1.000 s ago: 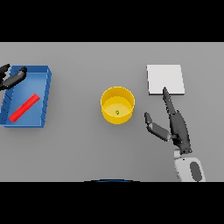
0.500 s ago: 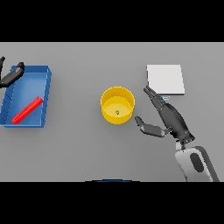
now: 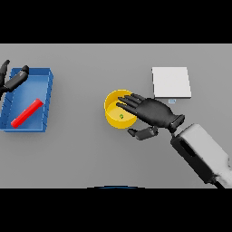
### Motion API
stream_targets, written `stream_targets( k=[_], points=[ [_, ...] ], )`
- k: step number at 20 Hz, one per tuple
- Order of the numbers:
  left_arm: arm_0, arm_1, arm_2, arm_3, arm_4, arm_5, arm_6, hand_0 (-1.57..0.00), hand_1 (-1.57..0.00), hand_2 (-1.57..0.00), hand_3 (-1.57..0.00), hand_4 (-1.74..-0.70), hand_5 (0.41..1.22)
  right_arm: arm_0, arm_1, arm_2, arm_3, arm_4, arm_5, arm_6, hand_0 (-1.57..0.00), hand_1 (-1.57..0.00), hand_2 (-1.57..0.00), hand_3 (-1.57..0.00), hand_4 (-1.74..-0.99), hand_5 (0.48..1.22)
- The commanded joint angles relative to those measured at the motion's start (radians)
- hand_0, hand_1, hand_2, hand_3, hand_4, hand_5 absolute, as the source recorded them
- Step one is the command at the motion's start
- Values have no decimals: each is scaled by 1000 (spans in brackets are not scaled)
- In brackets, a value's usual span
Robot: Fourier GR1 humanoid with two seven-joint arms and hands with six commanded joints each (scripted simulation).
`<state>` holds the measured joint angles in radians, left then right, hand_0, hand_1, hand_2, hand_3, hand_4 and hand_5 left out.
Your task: Pick up the red beaker and tilt it to pour out 1 green nut into yellow bowl. Pick up the yellow bowl and place it on the metallic measuring scale.
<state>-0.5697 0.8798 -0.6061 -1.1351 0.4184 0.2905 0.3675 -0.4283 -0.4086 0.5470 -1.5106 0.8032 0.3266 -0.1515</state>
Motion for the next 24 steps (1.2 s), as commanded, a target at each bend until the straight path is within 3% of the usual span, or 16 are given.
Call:
stream_targets(
  k=[1,4,10,18,21,23,24],
  points=[
    [-2,6,3,-2,2,0,4,0,0,0,0,-716,682,-31,2,20,29,20,9,-7,1,1,1,1,-1211,704],
    [2,6,7,6,7,-5,-3,0,0,0,1,-722,688,-106,4,70,100,47,69,-29,1,1,1,1,-1219,705],
    [32,10,17,0,24,-11,-30,1,1,1,1,-724,687,-196,22,145,239,105,108,-56,1,1,1,1,-1239,705],
    [20,21,31,10,32,-30,-47,1,1,1,1,-718,688,-268,68,181,333,119,176,-31,1,1,1,1,-1297,753],
    [23,24,29,9,28,-21,-43,1,1,1,1,-713,686,-271,103,171,360,109,192,13,-3,-16,-19,-43,-1336,810],
    [28,22,30,12,28,-21,-52,1,1,1,1,-714,691,-269,99,173,348,106,203,2,-287,-236,-176,-173,-1387,873],
    [21,19,28,10,29,-24,-40,1,1,1,1,-716,692,-270,94,181,349,114,199,-5,-544,-473,-310,-262,-1420,943]
  ],
)
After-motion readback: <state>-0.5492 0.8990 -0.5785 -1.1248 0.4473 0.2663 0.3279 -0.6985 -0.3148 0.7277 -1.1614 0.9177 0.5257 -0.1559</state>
